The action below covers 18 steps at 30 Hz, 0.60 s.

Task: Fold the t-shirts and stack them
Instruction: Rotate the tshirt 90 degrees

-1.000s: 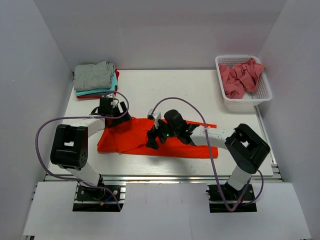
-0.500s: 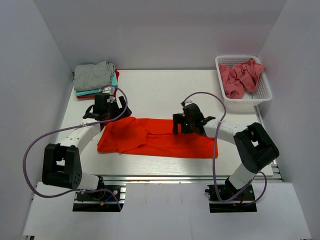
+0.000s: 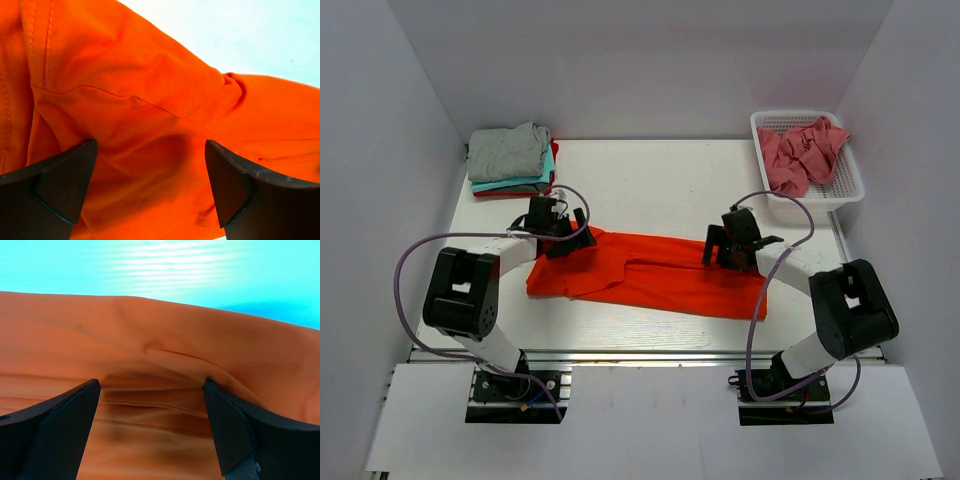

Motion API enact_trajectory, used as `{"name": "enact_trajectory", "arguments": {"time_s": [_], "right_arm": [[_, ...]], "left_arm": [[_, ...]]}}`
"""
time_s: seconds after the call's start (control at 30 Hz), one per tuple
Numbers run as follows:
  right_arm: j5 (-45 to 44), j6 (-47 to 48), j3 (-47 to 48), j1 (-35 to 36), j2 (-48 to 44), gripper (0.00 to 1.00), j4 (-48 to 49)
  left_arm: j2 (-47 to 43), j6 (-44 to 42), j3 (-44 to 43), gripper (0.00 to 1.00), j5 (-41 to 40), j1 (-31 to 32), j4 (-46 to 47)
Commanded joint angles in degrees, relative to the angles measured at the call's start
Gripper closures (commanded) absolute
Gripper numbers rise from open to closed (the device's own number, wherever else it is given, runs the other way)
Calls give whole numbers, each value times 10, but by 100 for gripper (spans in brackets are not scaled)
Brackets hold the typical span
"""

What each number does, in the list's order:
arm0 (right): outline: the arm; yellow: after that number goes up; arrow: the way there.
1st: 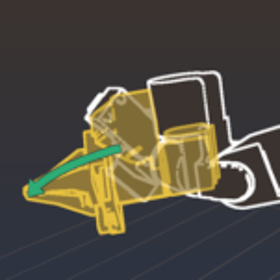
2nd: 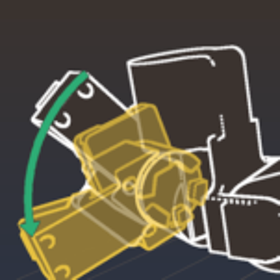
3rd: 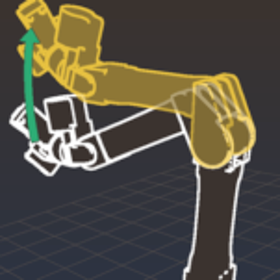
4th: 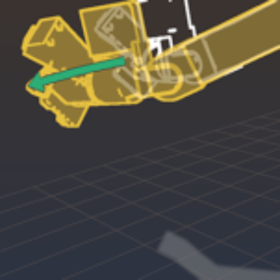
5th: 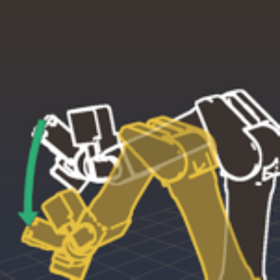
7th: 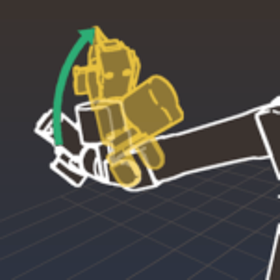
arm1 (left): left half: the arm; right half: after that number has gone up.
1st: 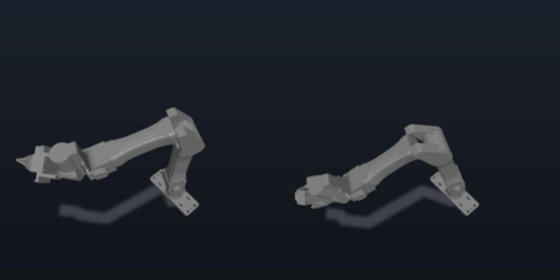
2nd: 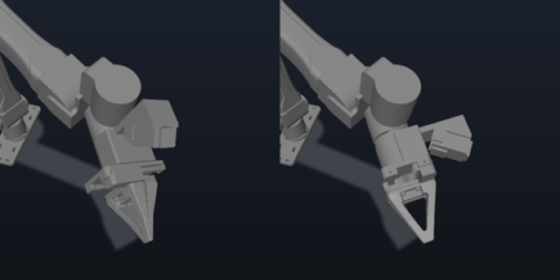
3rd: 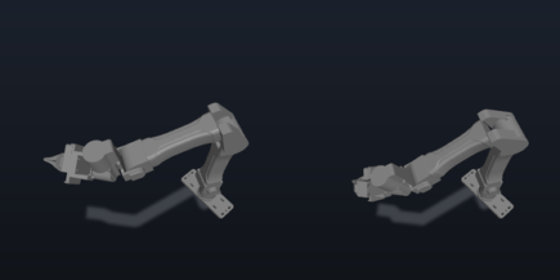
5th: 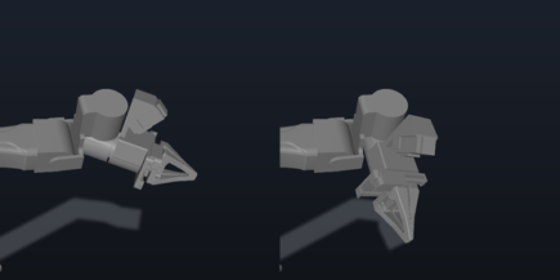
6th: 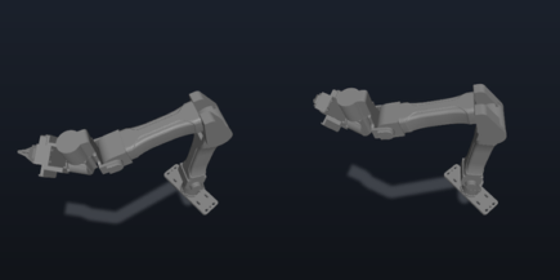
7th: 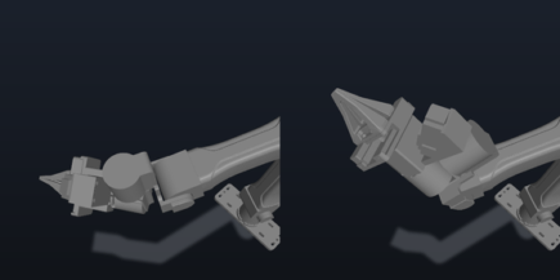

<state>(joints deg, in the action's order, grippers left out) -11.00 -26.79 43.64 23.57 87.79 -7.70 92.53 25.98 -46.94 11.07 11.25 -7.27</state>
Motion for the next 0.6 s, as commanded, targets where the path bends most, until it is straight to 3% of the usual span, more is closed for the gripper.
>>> {"name": "enact_trajectory", "arguments": {"time_s": [0.0,0.23,0.4,0.5,0.57], "right_arm": [[-14,10,-30,-24,-27,10,-71],[30,77,-35,-33,-124,10,-62],[60,116,-48,-34,-126,10,-6],[29,112,-37,-34,-84,10,-2],[59,116,-24,-33,-55,10,-5]], "left_arm": [[54,-2,-19,0,-35,-1,-37],[183,-14,-142,0,-35,-1,-42],[315,-46,-339,0,1,-1,-69],[403,-66,-470,0,25,-1,-100],[446,-79,-561,0,53,4,-106]]}}
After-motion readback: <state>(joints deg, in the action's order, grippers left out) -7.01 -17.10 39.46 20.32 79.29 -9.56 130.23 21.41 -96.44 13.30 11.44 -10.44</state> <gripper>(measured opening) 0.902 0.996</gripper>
